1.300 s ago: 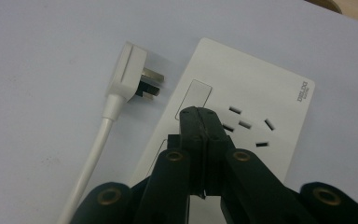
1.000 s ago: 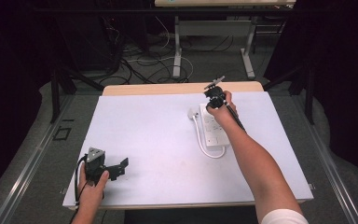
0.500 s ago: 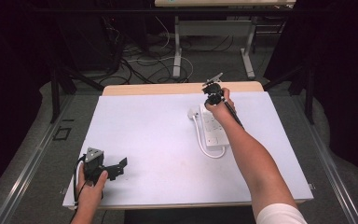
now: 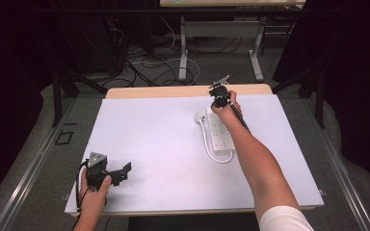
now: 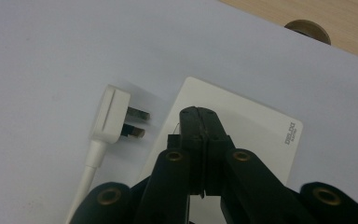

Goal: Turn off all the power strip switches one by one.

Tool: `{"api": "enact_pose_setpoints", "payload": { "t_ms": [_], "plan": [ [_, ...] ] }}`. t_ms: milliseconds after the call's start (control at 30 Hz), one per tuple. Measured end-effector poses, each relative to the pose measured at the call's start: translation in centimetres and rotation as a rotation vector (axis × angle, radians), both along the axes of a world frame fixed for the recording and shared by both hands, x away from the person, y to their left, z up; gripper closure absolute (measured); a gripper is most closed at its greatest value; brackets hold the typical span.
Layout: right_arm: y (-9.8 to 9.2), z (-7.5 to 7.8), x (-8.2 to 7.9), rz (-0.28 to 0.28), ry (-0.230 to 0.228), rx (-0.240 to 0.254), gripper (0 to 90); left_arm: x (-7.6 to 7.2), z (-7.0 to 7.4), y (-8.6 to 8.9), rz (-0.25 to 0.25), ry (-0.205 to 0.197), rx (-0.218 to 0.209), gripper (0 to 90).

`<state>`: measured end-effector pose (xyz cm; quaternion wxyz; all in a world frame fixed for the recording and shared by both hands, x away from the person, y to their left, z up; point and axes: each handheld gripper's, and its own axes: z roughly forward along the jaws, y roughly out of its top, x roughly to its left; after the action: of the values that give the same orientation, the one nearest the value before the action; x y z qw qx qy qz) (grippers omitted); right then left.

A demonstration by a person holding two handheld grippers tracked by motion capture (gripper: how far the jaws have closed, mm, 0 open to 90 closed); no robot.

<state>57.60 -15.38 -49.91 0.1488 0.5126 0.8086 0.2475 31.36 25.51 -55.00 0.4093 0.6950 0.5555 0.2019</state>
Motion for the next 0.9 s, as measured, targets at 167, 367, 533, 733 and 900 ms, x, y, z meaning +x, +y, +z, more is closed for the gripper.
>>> {"api": "enact_pose_setpoints", "payload": {
  "t_ms": [167, 367, 533, 733, 900],
  "plan": [
    [-0.1, -0.3, 0.2, -0.007, -0.001, 0.008, 90.0, 0.1, 0.0, -0.1, -0.002, 0.000, -0.003, 0.3],
    [0.1, -0.7, 0.4, -0.025, 0.007, 0.007, 90.0, 0.1, -0.1, -0.1, -0.004, 0.003, -0.004, 0.2],
    [0.2, -1.1, 0.6, -0.011, 0.008, 0.015, 90.0, 0.0, -0.1, -0.1, -0.005, 0.002, -0.005, 0.2],
    [0.4, -1.5, 0.5, -0.018, 0.006, 0.019, 90.0, 0.0, -0.1, 0.0, -0.001, 0.003, -0.006, 0.2],
    [0.6, -1.5, 0.5, -0.017, 0.006, 0.000, 90.0, 0.1, -0.1, -0.1, -0.005, 0.004, -0.007, 0.3]
  ]
}}
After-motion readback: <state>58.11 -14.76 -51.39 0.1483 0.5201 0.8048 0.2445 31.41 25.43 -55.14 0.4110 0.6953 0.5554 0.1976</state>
